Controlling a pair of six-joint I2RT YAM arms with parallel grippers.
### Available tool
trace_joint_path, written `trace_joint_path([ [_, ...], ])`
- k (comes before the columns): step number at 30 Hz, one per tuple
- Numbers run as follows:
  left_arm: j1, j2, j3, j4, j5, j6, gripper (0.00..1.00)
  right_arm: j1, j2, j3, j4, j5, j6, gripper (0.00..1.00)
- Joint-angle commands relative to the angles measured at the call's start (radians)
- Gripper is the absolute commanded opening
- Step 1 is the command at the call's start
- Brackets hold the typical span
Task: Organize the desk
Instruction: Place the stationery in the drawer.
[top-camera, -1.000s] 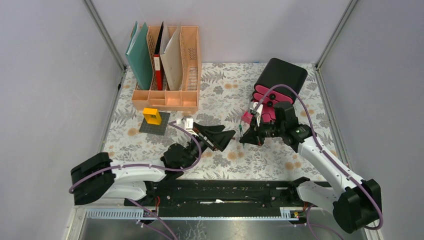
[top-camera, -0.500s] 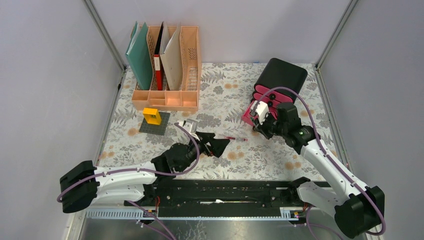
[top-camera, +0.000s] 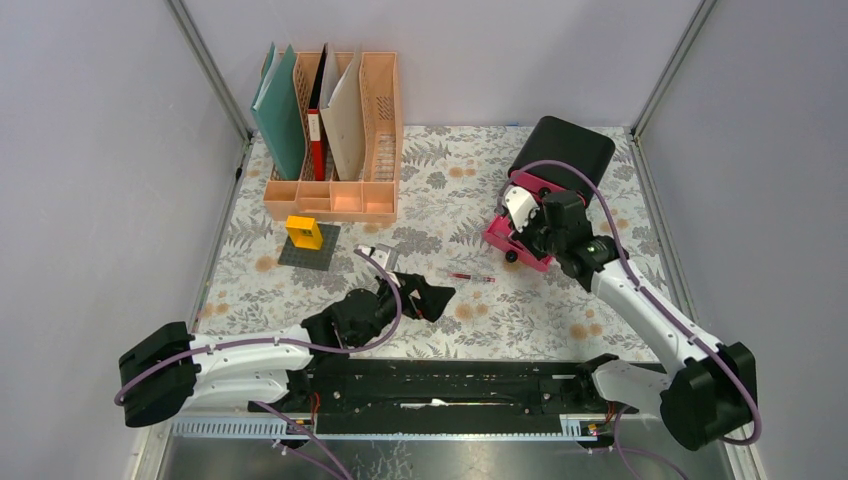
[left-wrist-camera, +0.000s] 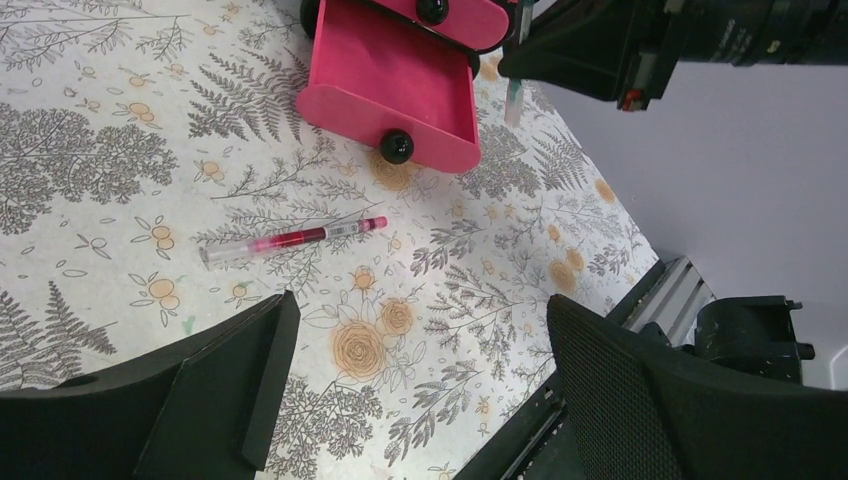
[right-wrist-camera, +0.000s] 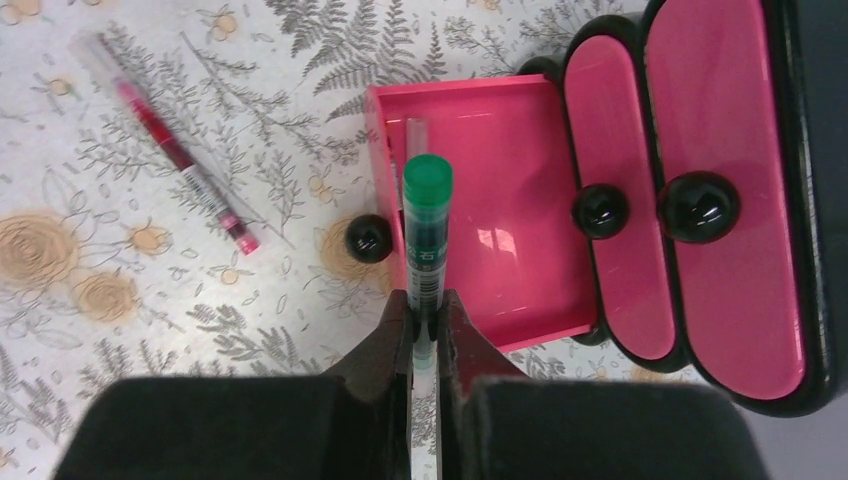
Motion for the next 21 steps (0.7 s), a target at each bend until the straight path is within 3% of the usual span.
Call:
trace_joint_path([
  [1, 0.009, -0.019, -0.014, 0.01, 0.005, -0.007, 0.99, 0.003, 0.063, 0.064, 0.077, 0.093, -0.022, 0.03],
  [11, 0.013, -0.016, -0.031, 0.005, 0.003, -0.014, 0.99, 0.0, 0.224, 0.054, 0.186, 0.248, -0.009, 0.05],
  [18, 0.018, -0.02, -0.031, -0.006, 0.004, -0.013, 0.99, 0.001, 0.29, 0.04, 0.23, 0.303, -0.012, 0.14],
  [21, 0.018, -0.025, -0.034, -0.01, 0.003, -0.012, 0.99, 0.001, 0.309, 0.037, 0.231, 0.315, -0.009, 0.23],
])
